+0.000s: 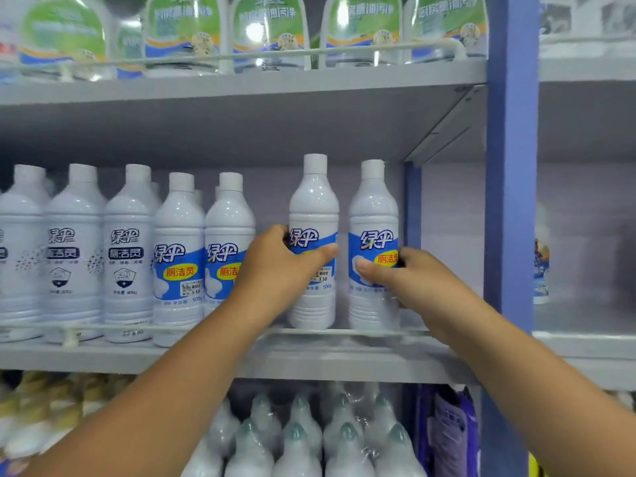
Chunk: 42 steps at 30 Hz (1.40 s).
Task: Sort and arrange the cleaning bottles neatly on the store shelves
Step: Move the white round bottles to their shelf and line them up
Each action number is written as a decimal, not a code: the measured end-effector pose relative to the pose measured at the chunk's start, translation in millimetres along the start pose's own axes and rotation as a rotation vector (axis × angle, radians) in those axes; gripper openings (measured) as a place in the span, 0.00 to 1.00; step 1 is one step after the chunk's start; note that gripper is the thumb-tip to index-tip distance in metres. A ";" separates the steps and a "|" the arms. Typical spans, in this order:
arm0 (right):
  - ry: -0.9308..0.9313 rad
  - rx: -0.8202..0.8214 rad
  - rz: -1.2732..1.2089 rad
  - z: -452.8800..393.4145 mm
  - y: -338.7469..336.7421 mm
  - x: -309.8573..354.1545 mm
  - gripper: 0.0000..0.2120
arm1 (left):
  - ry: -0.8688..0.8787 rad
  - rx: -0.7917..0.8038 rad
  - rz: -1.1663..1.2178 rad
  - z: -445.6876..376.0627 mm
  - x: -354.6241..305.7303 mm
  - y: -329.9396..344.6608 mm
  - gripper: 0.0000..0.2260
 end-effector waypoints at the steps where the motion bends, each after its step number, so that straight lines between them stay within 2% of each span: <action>1: 0.011 0.018 0.009 1.6 1.5 -1.5 0.13 | -0.004 0.005 -0.006 1.3 1.8 0.1 0.16; 6: 0.013 0.046 0.075 5.9 8.1 -2.9 0.12 | -0.037 0.022 -0.044 6.8 9.8 -1.6 0.17; 13: 0.062 0.140 0.154 8.0 13.5 7.2 0.16 | -0.064 0.051 -0.145 8.4 -1.3 -17.2 0.23; 15: 0.068 0.103 0.167 3.2 5.7 25.9 0.28 | -0.004 0.024 -0.166 4.1 -20.0 -27.7 0.32; 17: 0.026 -0.024 0.228 -9.7 -10.3 53.5 0.43 | 0.059 -0.050 -0.183 -6.8 -44.5 -43.3 0.39; 18: -0.006 -0.065 0.249 -15.3 -17.0 70.4 0.44 | 0.079 -0.078 -0.201 -16.1 -55.9 -50.3 0.39; 20: -0.062 -0.076 0.282 -24.5 -24.0 102.9 0.36 | 0.077 -0.053 -0.270 -34.6 -75.1 -59.3 0.34; 22: -0.069 -0.037 0.345 -31.5 -24.3 125.0 0.20 | 0.035 0.073 -0.337 -49.1 -84.2 -57.2 0.28; 23: -0.052 -0.010 0.369 -33.3 -22.6 130.6 0.17 | 0.022 0.134 -0.380 -54.8 -86.6 -54.2 0.26; 25: -0.014 0.048 0.406 -35.8 -17.4 133.8 0.16 | 0.022 0.202 -0.477 -61.4 -89.9 -48.0 0.21; 30: 0.022 0.099 0.413 -40.4 -12.8 121.1 0.17 | 0.045 0.160 -0.483 -65.3 -92.5 -49.2 0.13; 42: -0.025 0.082 0.370 -47.4 9.5 124.7 0.18 | 0.063 0.197 -0.515 -70.9 -85.5 -64.2 0.12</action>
Point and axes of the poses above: each hand's wrist, its own z-axis away from the middle knuckle, its own y-axis out of the palm, x = y × z, the point moved 5 cm from there along -z, towards the middle knuckle, and after that the axes turned 1 degree about -x, right-handed, at the moved point
